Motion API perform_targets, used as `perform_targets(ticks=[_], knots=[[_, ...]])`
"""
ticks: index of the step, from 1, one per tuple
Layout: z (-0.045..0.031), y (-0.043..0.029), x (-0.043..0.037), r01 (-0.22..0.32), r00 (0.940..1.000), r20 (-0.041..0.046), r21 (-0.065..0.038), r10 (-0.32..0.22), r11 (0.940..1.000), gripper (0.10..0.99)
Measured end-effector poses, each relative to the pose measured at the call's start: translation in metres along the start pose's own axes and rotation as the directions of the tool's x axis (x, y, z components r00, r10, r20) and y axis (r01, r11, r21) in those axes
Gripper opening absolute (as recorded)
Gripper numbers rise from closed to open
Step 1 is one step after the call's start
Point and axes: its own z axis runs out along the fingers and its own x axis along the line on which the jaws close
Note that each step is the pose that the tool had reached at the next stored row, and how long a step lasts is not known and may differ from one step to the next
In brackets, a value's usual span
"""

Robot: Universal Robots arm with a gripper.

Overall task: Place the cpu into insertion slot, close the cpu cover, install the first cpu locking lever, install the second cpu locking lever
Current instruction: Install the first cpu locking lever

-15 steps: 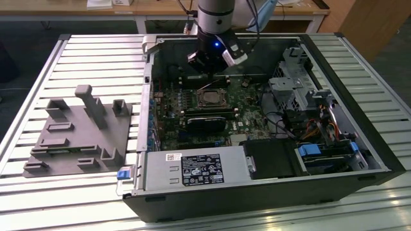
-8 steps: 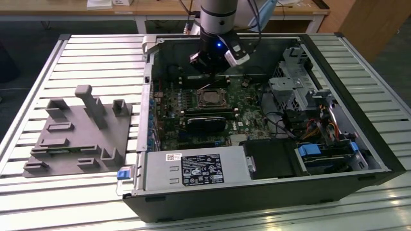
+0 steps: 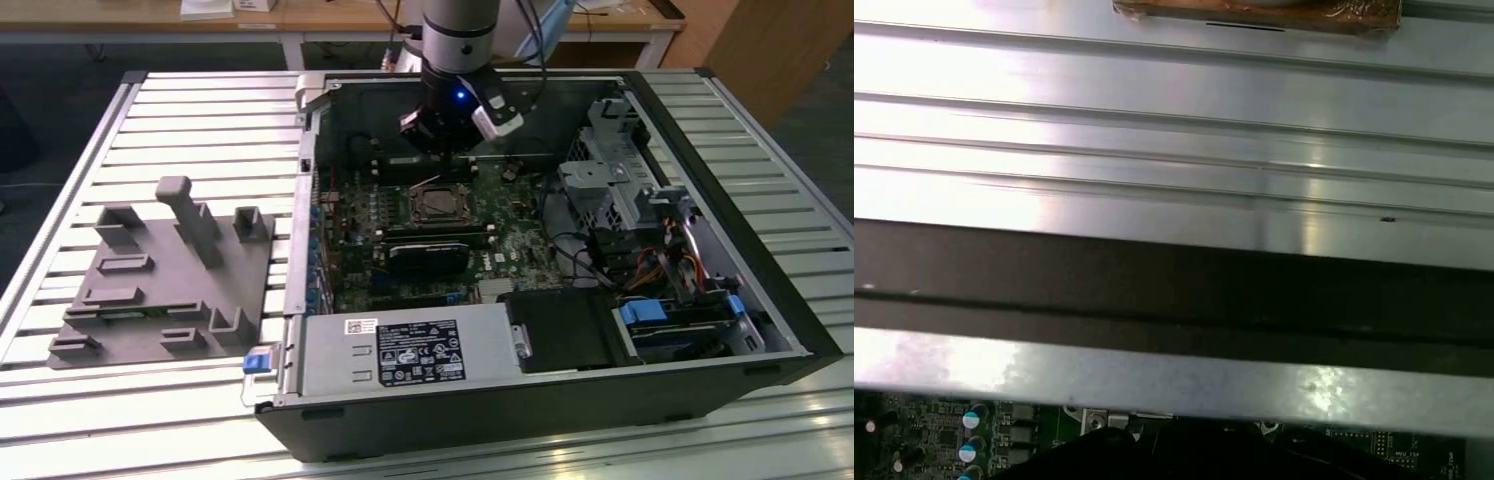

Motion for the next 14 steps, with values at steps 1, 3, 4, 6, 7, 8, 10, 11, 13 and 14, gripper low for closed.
perform_targets(ticks=[1, 3, 4, 6, 7, 8, 10, 11, 13, 14], knots=[[0.0007, 0.0001, -0.0010, 0.000, 1.0000, 0.0000, 0.000, 0.000, 1.0000, 0.106], [0.0021, 0.0005, -0.0020, 0.000, 1.0000, 0.0001, 0.000, 0.000, 1.0000, 0.106], [0.0029, 0.0006, -0.0022, 0.000, 1.0000, 0.0001, 0.000, 0.000, 1.0000, 0.106], [0.0051, 0.0007, -0.0023, 0.000, 1.0000, 0.0000, 0.000, 0.000, 1.0000, 0.106], [0.0063, 0.0008, -0.0026, 0.000, 1.0000, -0.0001, 0.000, 0.000, 1.0000, 0.106], [0.0076, 0.0009, -0.0030, 0.000, 1.0000, 0.0000, 0.000, 0.000, 1.0000, 0.106], [0.0100, 0.0008, -0.0041, 0.000, 1.0000, 0.0000, 0.000, 0.000, 1.0000, 0.106], [0.0115, 0.0007, -0.0047, 0.000, 1.0000, 0.0000, 0.000, 0.000, 1.0000, 0.106], [0.0145, 0.0005, -0.0054, 0.000, 1.0000, 0.0000, 0.000, 0.000, 1.0000, 0.106], [0.0158, 0.0004, -0.0056, 0.000, 1.0000, 0.0000, 0.000, 0.000, 1.0000, 0.106]])
